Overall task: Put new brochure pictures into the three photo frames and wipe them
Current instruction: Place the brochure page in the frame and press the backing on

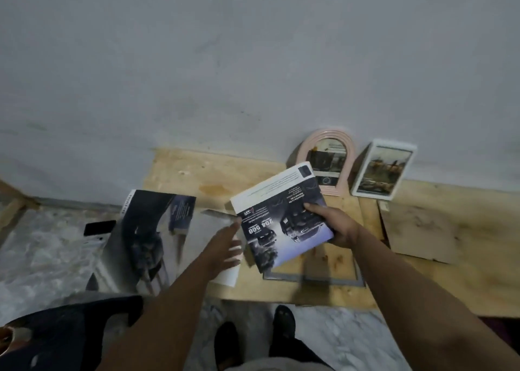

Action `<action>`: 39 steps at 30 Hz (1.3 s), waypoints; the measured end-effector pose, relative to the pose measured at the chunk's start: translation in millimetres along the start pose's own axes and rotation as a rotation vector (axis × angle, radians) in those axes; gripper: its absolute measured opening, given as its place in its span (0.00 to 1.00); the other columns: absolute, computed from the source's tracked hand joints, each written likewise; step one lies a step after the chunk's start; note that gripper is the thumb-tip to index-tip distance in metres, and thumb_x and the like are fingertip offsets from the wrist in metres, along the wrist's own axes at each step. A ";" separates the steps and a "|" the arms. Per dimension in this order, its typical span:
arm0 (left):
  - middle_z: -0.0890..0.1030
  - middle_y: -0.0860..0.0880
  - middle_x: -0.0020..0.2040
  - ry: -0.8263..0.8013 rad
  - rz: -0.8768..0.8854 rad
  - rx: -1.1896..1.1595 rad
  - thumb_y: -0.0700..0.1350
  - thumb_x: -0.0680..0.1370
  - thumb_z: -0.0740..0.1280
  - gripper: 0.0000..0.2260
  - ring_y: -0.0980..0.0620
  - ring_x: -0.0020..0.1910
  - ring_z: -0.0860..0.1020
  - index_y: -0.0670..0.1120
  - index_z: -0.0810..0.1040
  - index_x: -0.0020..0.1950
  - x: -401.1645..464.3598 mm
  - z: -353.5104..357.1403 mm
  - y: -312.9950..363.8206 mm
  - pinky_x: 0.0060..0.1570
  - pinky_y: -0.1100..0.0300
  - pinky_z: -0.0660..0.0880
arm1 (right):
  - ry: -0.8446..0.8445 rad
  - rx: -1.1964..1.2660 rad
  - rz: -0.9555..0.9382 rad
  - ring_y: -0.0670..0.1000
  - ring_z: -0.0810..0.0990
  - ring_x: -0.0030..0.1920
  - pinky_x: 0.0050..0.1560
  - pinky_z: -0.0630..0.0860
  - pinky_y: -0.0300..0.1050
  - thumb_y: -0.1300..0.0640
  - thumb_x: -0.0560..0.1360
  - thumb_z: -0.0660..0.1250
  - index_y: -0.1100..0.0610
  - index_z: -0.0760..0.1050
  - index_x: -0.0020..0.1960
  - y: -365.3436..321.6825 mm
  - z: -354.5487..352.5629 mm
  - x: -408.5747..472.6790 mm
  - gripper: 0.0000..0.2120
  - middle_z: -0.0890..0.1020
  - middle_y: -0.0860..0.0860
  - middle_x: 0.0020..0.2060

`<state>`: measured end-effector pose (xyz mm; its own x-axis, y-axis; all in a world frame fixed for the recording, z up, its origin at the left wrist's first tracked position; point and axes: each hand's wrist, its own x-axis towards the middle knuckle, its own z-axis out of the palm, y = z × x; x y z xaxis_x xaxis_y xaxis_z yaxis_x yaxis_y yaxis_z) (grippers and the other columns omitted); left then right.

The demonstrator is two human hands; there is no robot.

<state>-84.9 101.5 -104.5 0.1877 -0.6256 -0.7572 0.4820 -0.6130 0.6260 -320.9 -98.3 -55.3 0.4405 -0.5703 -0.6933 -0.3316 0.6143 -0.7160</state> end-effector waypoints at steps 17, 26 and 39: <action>0.84 0.41 0.57 0.376 0.268 0.629 0.39 0.75 0.74 0.23 0.41 0.53 0.83 0.47 0.76 0.70 63.3 109.3 -25.5 0.49 0.50 0.78 | 0.652 -0.141 0.029 0.61 0.86 0.44 0.47 0.82 0.56 0.57 0.70 0.81 0.59 0.79 0.35 111.1 -121.6 -31.4 0.13 0.86 0.55 0.36; 0.82 0.45 0.61 0.402 0.281 0.830 0.47 0.75 0.75 0.18 0.43 0.57 0.81 0.49 0.81 0.64 71.1 116.3 -35.5 0.56 0.51 0.76 | 0.571 -0.742 -0.091 0.57 0.83 0.54 0.51 0.80 0.51 0.48 0.74 0.76 0.50 0.70 0.70 117.9 -130.6 -20.4 0.27 0.79 0.51 0.59; 0.75 0.45 0.63 0.356 0.297 1.154 0.53 0.75 0.74 0.30 0.42 0.58 0.80 0.53 0.69 0.76 75.0 120.2 -56.8 0.54 0.47 0.80 | 0.367 -1.360 -0.009 0.61 0.59 0.76 0.68 0.72 0.61 0.33 0.79 0.57 0.42 0.45 0.82 138.5 -150.2 3.2 0.37 0.55 0.57 0.77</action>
<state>-201.0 31.4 -174.5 0.4692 -0.7577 -0.4536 -0.6187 -0.6485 0.4434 -490.7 -96.9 -168.9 0.2771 -0.8086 -0.5190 -0.9586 -0.2697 -0.0917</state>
